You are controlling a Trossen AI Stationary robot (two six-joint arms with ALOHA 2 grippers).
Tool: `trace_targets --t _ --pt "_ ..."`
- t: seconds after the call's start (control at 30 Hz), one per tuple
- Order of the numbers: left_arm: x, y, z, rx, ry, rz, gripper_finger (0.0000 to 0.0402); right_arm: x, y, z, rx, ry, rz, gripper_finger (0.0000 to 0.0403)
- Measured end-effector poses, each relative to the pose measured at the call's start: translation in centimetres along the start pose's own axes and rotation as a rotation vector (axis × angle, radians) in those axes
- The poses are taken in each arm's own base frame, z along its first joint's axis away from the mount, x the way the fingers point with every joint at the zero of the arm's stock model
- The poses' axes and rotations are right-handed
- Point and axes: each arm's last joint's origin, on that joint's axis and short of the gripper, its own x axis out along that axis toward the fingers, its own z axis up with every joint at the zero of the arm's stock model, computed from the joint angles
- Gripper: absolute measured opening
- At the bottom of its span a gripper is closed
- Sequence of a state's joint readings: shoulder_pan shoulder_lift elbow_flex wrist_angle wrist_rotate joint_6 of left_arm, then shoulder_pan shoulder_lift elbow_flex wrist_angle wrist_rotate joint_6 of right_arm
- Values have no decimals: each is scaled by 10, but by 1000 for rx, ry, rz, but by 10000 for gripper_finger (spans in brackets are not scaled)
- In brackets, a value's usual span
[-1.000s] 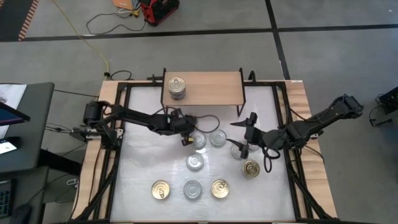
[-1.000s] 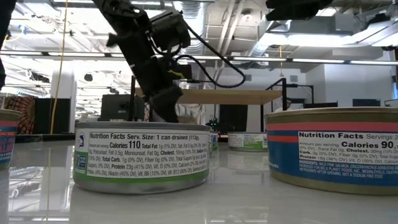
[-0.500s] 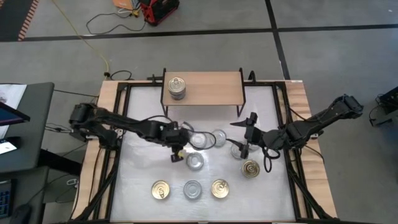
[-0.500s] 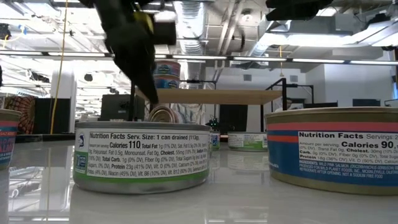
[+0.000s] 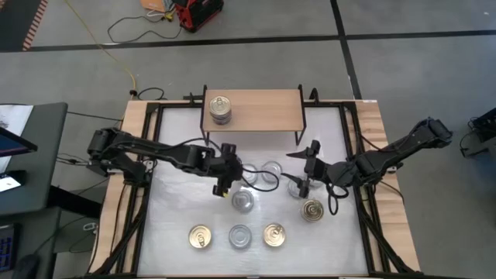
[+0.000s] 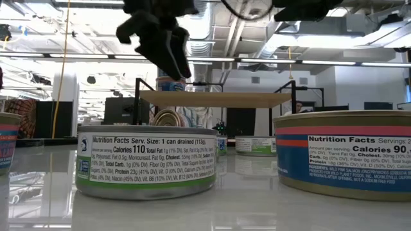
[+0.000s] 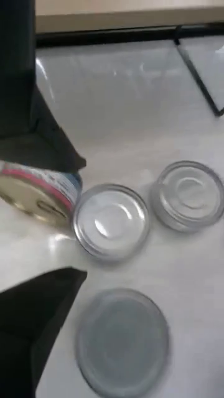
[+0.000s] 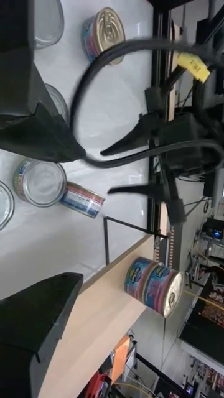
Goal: Stack canned seafood by type on shelf
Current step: Stack the blue tuna can on top of the other blue tuna cans on the shelf
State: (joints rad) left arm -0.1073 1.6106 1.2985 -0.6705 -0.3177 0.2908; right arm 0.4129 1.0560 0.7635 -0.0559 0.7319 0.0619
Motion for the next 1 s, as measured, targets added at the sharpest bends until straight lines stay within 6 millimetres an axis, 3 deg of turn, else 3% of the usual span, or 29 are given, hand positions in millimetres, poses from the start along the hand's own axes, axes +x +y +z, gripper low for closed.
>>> trace_targets --t 0.13,0.47,0.77,1.0 --pt "18 14 0 37 75 -61 296 3 3 -3 -14 18 2 330" --pt "57 52 -10 55 180 -240 299 7 6 -6 -29 35 0 331" --pt "88 58 -24 112 304 -311 300 9 2 -6 -61 39 -16 331" --pt "84 52 -31 135 393 -358 276 13 -3 -6 -94 41 -40 331"
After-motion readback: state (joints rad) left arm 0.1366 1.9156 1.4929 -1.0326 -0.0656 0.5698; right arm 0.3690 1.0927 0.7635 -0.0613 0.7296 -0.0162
